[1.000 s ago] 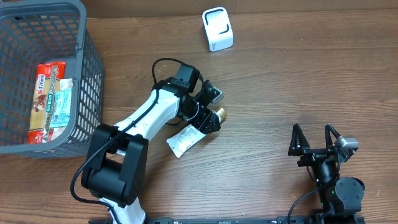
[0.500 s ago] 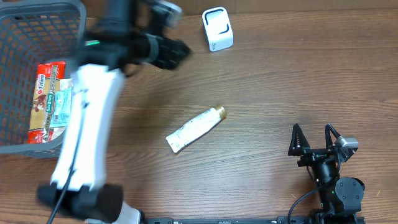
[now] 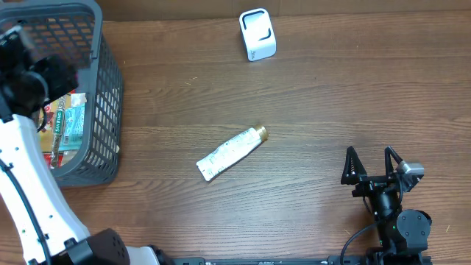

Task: Scan the item barcode
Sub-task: 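Carry the bottle out and lay it on the table center, then lower the left gripper into the basket onto the mint-green wipes pack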

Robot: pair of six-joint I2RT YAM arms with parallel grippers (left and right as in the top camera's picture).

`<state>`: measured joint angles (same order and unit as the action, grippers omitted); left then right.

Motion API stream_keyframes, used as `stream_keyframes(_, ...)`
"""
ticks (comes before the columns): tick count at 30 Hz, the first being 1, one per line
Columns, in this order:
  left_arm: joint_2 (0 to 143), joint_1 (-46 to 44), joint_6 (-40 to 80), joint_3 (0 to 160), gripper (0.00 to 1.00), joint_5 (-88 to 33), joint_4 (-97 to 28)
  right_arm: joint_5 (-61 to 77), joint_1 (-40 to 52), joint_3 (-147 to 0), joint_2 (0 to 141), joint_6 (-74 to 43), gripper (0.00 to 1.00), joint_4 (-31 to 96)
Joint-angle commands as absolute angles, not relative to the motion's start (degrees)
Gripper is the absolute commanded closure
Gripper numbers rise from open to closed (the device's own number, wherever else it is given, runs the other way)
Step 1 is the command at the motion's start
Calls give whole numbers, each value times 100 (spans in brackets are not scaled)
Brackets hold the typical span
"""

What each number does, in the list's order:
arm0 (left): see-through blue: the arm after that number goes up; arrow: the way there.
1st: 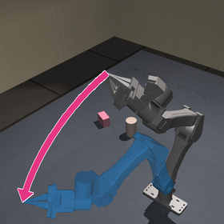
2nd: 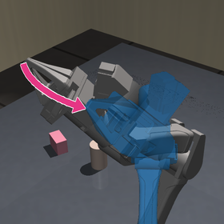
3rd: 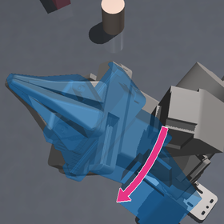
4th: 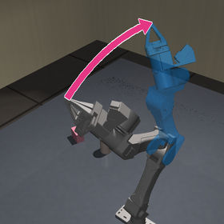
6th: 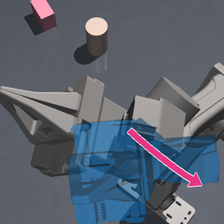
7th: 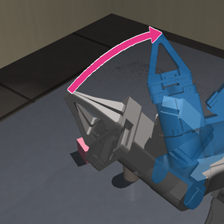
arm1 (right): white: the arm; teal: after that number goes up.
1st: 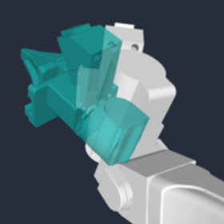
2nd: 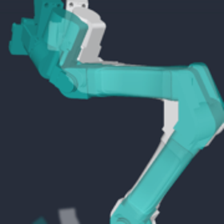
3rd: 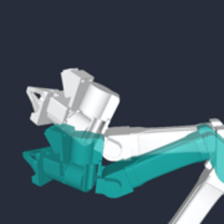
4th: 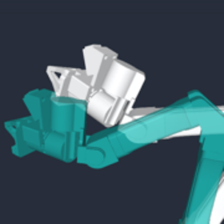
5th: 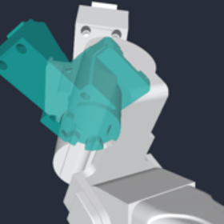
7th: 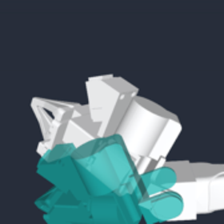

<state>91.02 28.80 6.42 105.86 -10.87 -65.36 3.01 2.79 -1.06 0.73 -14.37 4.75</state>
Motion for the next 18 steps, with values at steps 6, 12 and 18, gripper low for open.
stream_keyframes(6,9148,3155,906,8960,35,-814,-5356,283,320,-45,16,-1461,0,449)
stream_keyframes(12,9150,3155,897,7929,30,-368,-4292,283,320,-45,16,-1459,0,447)
stream_keyframes(18,9334,3159,148,7216,21,-200,-3135,283,320,-45,16,-1461,0,449)
